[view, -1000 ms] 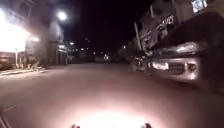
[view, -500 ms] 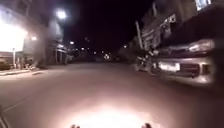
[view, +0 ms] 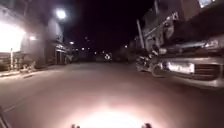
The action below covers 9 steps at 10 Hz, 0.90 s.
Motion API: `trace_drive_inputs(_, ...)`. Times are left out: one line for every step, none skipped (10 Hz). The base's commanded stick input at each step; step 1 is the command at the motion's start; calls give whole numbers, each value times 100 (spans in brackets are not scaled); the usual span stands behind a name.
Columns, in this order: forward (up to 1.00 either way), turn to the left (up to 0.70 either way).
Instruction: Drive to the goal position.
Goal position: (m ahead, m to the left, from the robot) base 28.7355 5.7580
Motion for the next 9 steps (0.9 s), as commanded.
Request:
trace_drive_inputs(70,0)
trace_drive_inputs(70,0)
trace_drive_inputs(70,0)
trace_drive_inputs(70,0)
trace_drive_inputs(70,0)
trace_drive_inputs(70,0)
trace_drive_inputs(70,0)
trace_drive_inputs(70,0)
trace_drive_inputs(70,0)
